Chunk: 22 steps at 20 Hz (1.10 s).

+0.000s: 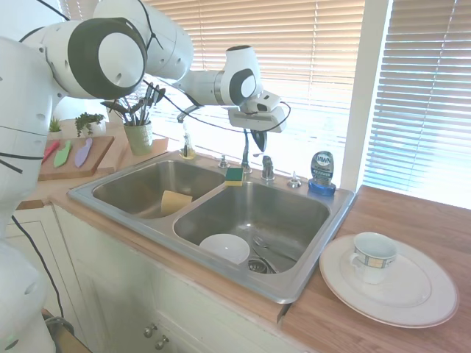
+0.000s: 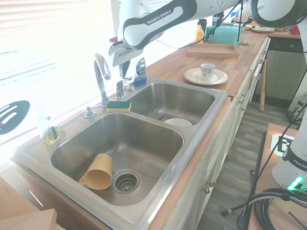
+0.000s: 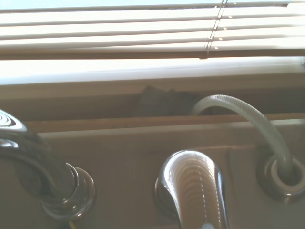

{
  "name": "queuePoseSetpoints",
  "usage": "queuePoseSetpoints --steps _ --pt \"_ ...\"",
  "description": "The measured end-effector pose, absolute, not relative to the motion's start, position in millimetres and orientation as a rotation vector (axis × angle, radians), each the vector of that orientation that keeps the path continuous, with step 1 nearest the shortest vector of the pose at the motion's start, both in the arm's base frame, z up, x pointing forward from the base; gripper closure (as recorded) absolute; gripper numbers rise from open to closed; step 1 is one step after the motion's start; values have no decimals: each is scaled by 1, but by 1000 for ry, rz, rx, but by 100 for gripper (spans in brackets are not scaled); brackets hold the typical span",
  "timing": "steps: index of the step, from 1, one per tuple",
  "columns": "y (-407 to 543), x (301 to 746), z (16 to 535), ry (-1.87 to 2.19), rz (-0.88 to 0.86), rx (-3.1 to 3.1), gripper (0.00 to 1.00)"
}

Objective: Turn off the faucet

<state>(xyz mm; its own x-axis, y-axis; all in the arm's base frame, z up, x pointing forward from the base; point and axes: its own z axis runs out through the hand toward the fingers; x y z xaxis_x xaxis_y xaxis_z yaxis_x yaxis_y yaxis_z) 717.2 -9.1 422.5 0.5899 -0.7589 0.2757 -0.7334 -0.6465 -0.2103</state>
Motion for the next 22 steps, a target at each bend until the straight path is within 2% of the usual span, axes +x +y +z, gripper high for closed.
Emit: queuePoseSetpoints --steps 7,12,22 --pt "-8 678 434 1299 -461 -2769 100" --pt "-1 629 399 1341 -238 -2851 100" --pt "6 544 385 1374 -87 -2854 100"
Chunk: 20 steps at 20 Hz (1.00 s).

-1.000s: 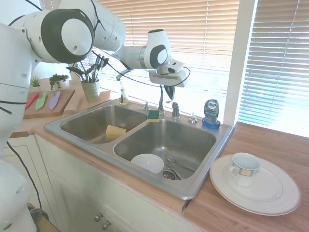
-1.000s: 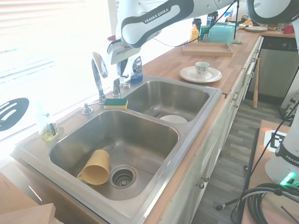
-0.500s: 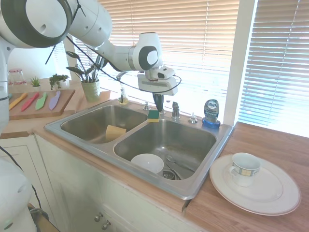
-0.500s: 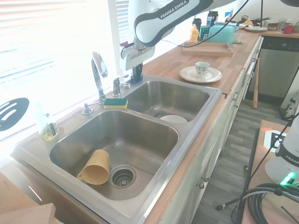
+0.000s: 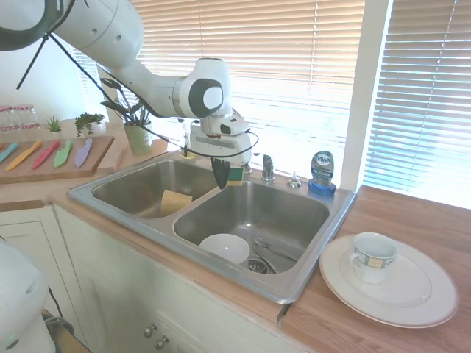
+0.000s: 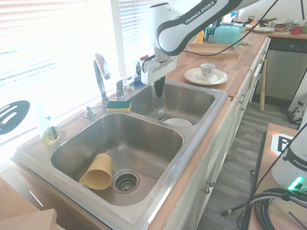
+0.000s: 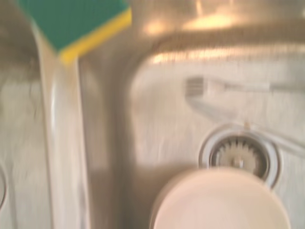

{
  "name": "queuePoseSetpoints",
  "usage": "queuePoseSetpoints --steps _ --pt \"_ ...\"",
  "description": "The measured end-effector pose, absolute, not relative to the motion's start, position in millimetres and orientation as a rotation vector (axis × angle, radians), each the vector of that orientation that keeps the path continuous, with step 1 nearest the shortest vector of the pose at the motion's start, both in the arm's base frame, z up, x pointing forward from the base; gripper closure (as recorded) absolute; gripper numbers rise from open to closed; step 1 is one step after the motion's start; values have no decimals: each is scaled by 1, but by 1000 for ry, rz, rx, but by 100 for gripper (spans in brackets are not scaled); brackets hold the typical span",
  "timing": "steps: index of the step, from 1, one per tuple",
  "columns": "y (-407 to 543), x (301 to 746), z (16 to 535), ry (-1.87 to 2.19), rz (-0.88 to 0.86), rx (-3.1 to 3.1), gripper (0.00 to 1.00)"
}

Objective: Turn off the faucet

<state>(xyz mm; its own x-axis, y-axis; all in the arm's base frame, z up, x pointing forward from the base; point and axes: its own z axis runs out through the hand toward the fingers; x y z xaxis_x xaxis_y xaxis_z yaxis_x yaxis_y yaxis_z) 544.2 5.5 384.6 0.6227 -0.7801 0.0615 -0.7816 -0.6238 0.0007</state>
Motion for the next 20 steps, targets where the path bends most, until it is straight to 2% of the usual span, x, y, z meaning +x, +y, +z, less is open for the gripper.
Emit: queuePoseSetpoints --steps 7,8,20 --pt "12 483 386 -1369 58 2808 100" --pt "12 475 386 -1375 60 2808 0" --pt "16 402 380 -1421 84 2806 0"
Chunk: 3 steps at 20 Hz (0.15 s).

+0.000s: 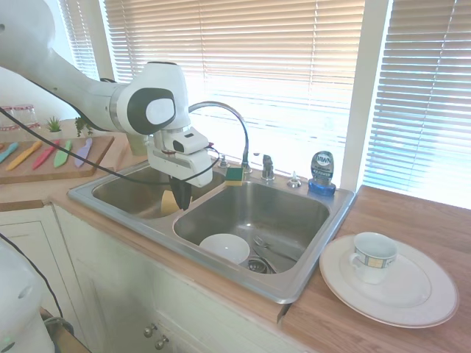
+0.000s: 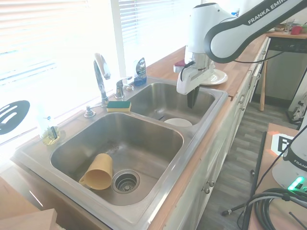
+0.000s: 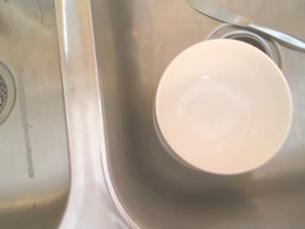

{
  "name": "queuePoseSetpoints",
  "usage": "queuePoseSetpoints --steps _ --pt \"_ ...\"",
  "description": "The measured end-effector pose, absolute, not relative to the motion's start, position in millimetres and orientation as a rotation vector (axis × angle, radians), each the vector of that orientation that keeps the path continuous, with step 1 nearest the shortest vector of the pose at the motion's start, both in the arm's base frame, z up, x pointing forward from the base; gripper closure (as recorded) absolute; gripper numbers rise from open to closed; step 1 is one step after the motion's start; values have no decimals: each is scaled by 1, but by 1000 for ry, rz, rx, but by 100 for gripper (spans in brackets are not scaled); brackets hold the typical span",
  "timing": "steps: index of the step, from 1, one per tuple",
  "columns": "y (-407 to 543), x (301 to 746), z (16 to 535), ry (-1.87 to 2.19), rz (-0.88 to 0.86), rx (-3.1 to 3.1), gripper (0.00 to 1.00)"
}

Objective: Turn off the faucet

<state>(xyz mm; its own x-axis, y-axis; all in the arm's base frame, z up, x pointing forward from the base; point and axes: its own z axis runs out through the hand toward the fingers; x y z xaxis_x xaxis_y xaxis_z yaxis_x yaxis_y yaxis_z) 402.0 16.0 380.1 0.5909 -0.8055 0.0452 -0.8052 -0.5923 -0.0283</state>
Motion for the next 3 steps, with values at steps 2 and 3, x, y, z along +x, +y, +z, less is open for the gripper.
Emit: queuePoseSetpoints --steps 2,3 --pt "14 395 379 1424 -82 -2794 0" --pt "13 393 378 1428 -80 -2792 0"
